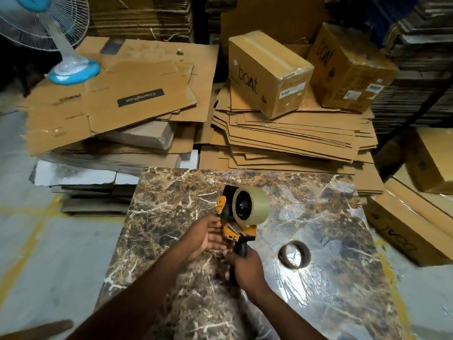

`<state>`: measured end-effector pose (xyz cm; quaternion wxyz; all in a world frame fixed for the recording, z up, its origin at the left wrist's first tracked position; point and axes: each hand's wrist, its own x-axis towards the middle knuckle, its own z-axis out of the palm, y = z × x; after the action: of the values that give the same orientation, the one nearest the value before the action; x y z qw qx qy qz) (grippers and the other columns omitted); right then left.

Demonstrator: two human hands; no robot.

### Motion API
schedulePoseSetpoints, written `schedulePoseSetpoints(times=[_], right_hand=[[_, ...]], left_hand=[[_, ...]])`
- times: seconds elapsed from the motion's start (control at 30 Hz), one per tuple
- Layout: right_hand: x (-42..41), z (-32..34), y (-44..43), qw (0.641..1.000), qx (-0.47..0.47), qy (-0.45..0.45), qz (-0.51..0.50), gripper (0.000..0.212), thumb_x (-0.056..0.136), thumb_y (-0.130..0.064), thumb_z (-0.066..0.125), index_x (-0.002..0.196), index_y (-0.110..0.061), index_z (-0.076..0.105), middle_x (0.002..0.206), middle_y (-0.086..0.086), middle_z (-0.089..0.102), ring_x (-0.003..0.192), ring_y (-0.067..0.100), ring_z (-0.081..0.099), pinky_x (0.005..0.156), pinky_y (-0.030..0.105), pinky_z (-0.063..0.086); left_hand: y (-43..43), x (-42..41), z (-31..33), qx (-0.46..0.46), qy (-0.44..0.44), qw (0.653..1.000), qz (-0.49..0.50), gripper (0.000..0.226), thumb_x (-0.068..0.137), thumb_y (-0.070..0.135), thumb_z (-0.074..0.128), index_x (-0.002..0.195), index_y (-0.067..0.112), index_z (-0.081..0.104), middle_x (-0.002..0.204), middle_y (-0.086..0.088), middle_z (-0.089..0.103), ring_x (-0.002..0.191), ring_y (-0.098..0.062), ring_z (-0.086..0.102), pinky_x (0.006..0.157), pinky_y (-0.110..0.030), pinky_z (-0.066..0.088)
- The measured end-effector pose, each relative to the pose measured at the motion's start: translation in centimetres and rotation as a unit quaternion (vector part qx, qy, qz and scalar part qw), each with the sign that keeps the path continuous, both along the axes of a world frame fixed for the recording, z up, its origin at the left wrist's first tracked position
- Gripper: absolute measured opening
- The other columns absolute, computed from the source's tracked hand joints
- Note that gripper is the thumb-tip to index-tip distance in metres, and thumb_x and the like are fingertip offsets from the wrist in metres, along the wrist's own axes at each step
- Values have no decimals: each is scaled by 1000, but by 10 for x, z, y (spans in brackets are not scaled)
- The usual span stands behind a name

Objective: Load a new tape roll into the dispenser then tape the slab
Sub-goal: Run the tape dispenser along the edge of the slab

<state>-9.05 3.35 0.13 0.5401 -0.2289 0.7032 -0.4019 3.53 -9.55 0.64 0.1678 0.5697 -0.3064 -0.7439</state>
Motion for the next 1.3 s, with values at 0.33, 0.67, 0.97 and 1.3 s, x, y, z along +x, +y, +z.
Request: schedulePoseSetpoints(times=[0.33,0.67,0.97,1.3], right_hand=[[-7,-18,26,984,-10,148,102,33,74,-48,74,71,-20,56,55,-5,47,50,1,36,49,21,30],[-11,-32,28,962,-12,219,159,20,79,-57,69,84,-38,65,62,-10,65,48,-3,47,50,16,41],[3,-51,-27,916,-7,330,228,39,85,-67,59,103,-33,68,74,-8,69,64,6,61,53,21,39],[8,-73,-48,893,61,348,279,43,92,-62,55,106,-24,67,87,-1,72,74,17,66,61,28,46]], left_hand=[[-36,13,-21,109,27,991,-70,53,106,53,49,130,11,69,119,-16,78,114,-36,73,97,-53,59],[-77,46,-41,15,-77,993,-92,18,104,10,62,117,-1,68,96,-18,79,79,-28,75,67,-40,63],[-145,63,-55,-220,-243,910,-252,9,95,5,74,90,4,81,70,-4,73,60,-19,62,55,-22,49],[-167,62,-67,-404,-320,749,-416,23,90,26,76,108,15,69,108,-5,74,99,-26,67,75,-35,48]])
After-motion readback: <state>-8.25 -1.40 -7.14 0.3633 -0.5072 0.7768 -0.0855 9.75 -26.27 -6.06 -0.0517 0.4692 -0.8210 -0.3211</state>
